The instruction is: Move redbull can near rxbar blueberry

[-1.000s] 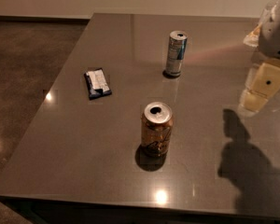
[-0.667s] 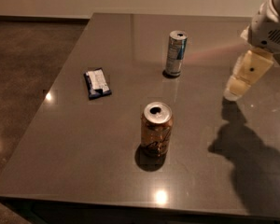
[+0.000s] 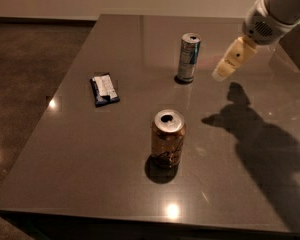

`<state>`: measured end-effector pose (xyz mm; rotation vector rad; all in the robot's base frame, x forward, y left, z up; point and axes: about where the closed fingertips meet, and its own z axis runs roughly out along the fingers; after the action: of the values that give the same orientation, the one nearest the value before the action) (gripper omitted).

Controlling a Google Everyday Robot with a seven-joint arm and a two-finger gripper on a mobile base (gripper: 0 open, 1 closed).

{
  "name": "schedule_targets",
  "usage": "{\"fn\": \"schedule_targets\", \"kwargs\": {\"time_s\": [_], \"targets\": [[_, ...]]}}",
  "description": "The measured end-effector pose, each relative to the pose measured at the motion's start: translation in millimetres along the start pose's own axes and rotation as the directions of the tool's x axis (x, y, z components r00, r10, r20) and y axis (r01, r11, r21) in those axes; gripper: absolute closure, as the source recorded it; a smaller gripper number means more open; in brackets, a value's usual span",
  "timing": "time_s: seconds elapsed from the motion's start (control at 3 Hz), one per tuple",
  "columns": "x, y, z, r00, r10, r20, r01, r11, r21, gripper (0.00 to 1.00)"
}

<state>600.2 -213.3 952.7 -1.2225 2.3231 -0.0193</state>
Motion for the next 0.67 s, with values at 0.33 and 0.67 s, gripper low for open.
{"fn": "schedule_targets", "kwargs": {"time_s": [0.33,0.67], "targets": [[-39,-17,29,0.994,0.054,0.096,-0.054,0.9985,0.003,0.00],[-65,-22,52,0.987,0.070,0.146,-0.069,0.9975,-0.013,0.00]]}}
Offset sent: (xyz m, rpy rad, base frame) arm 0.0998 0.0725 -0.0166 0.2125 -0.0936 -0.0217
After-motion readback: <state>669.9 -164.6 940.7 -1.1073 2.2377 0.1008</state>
